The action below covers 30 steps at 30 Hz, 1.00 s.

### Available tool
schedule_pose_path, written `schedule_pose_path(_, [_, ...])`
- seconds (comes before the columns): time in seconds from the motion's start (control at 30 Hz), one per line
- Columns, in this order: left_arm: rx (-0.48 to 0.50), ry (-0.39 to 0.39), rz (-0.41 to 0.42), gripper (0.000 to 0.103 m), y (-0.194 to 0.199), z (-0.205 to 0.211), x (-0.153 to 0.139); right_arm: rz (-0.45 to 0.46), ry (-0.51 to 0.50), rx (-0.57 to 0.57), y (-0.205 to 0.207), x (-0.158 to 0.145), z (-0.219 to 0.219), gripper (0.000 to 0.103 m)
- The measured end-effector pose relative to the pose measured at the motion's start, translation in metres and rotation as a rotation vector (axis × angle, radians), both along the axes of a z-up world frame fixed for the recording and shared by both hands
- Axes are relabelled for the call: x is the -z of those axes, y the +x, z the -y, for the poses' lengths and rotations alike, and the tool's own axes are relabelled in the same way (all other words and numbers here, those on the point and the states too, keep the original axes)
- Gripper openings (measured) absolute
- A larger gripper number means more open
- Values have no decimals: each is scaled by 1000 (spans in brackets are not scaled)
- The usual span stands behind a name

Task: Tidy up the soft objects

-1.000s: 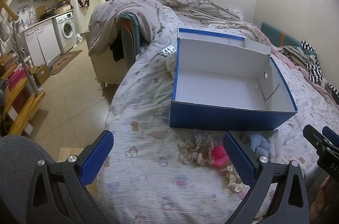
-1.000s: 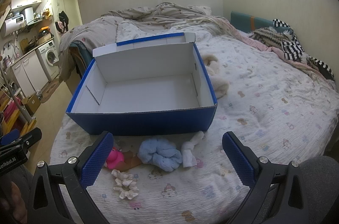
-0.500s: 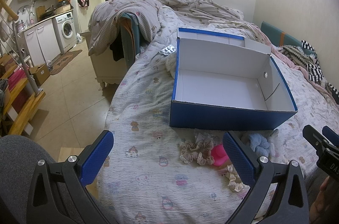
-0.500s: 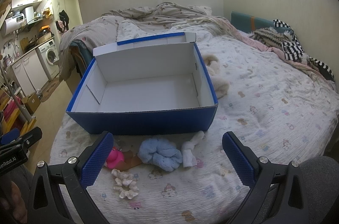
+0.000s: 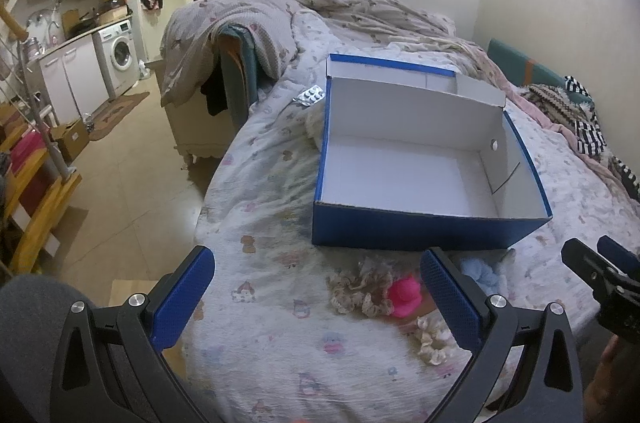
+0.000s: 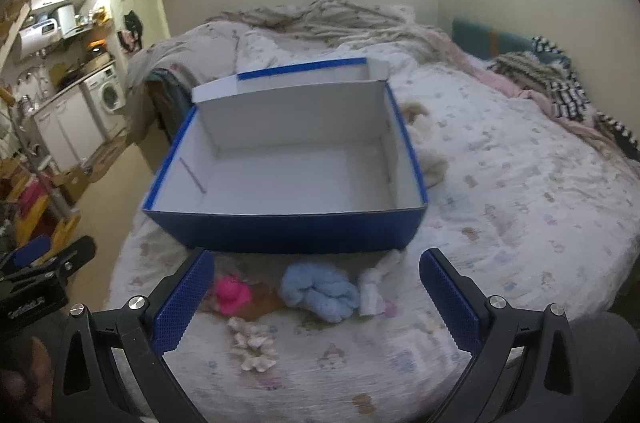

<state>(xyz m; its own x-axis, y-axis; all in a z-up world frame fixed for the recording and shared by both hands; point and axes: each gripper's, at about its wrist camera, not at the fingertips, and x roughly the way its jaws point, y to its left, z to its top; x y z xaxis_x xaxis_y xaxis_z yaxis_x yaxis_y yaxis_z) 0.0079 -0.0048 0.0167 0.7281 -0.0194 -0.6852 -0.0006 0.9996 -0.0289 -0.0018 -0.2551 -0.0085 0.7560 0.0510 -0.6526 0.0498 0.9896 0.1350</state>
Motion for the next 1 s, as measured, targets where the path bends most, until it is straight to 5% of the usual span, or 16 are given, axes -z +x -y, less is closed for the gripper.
schedule_pose_path(0.37, [-20, 29, -193, 103, 64, -4, 2, -143, 101, -125, 48, -6, 9, 103])
schedule_pose_path(0.7, [-51, -86, -504, 103, 108, -21, 78, -298, 164, -111, 83, 41, 25, 103])
schedule_pose_path(1.0, [8, -134, -707, 73, 118, -3, 162, -390, 222, -34, 85, 79, 46, 103])
